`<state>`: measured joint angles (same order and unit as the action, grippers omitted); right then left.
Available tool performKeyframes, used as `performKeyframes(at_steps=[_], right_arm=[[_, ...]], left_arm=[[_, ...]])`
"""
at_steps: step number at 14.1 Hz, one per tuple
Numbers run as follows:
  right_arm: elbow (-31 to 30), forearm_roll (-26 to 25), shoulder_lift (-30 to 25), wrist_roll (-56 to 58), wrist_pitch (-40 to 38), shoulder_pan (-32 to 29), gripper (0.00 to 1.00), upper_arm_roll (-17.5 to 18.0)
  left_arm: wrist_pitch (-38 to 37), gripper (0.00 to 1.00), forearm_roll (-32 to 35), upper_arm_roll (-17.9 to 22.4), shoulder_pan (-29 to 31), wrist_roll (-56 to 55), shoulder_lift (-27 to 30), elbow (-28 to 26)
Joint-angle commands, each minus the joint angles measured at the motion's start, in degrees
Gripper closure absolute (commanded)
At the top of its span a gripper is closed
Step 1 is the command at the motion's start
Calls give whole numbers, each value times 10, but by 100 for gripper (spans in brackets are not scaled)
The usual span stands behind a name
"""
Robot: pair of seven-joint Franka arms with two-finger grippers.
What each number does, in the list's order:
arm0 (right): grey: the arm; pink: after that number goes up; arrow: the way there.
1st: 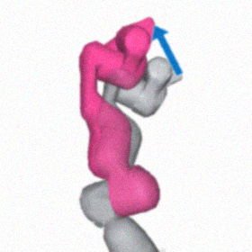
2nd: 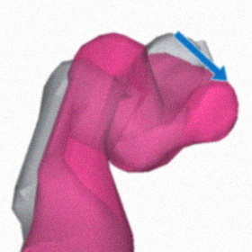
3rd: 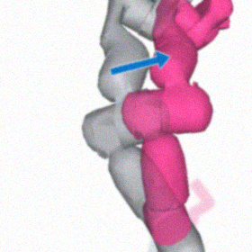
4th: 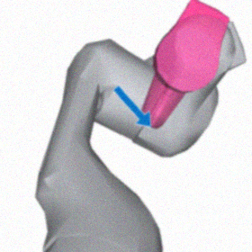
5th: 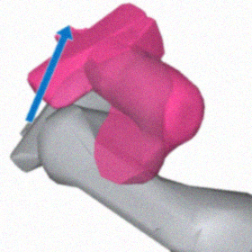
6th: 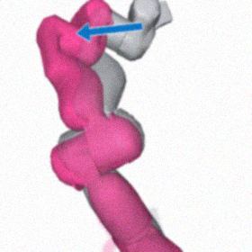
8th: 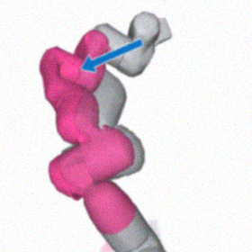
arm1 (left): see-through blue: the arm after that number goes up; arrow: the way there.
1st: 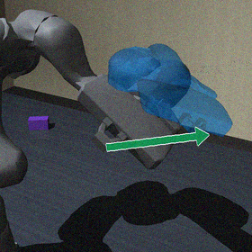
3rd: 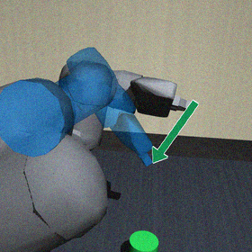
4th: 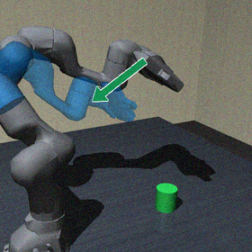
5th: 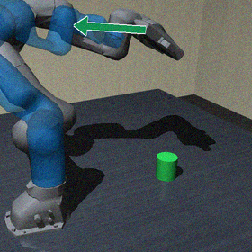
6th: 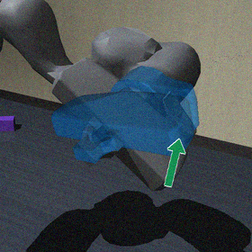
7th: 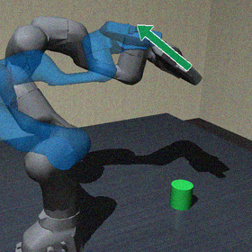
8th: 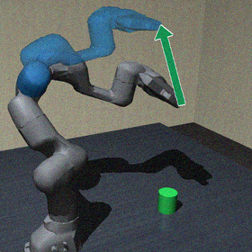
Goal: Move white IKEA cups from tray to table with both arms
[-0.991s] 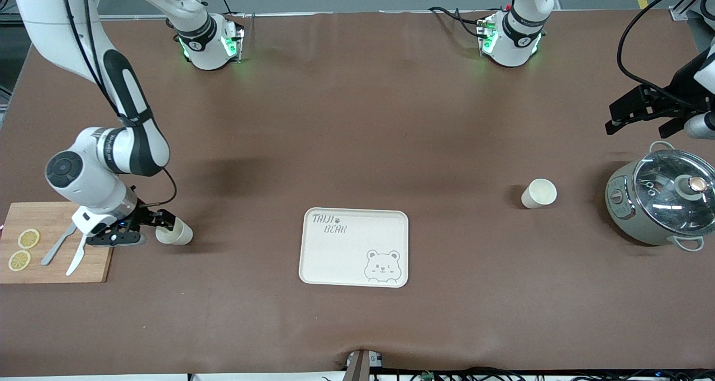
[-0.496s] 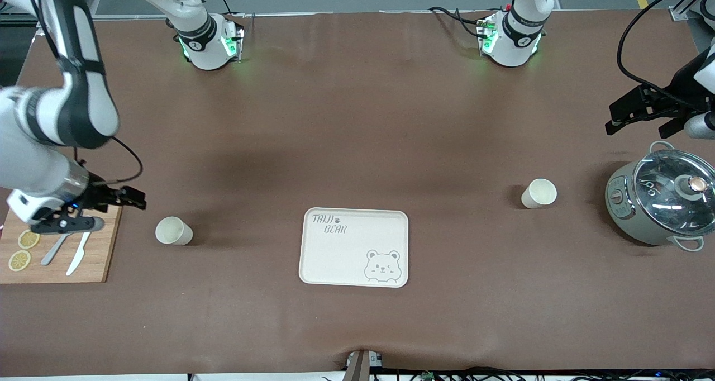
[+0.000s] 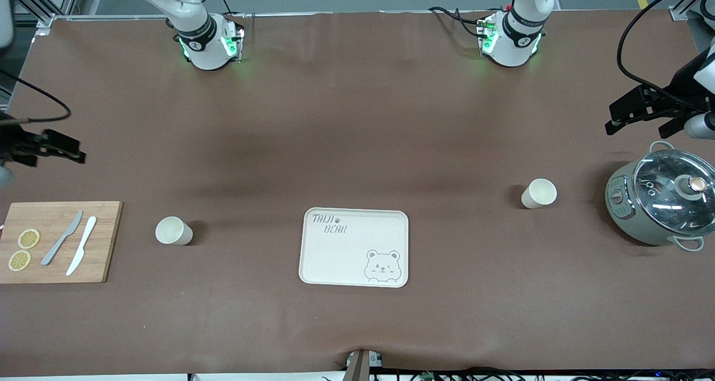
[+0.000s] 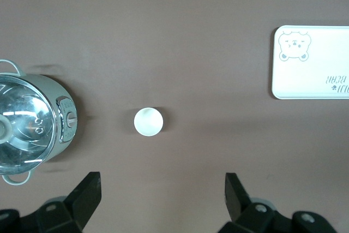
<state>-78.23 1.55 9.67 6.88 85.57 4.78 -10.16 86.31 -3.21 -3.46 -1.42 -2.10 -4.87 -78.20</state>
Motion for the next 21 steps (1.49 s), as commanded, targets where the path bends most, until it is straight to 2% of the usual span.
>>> performKeyframes(at_steps=[1,7,9,10,12,13,16,19,21], right_arm=[[78,-21,16,-26,-61,-9,0,8],[82,-19,13,-21,-77,-10,0,8],[82,-12,12,-20,-75,-34,0,17],[80,-10,8,-20,-74,-65,0,47],[74,-16,-4,-19,-72,-171,0,160],[63,-17,-11,-20,-70,-200,0,190],[41,-18,-24,-20,-60,-200,0,190],[-38,-19,-75,-20,-6,-196,0,189],[-46,-19,-80,-20,-7,-191,0,184]], left_arm=[[4,0,10,-1,-1,10,0,1],[4,0,10,-1,-1,10,0,1],[4,0,10,-1,-1,10,0,1],[4,0,10,-1,-1,10,0,2],[4,0,10,-1,-1,10,0,2],[4,0,10,-1,-1,10,0,2],[4,0,11,-1,-1,11,0,2],[4,0,11,-1,-1,10,0,1],[5,0,11,-1,-1,11,-3,2]])
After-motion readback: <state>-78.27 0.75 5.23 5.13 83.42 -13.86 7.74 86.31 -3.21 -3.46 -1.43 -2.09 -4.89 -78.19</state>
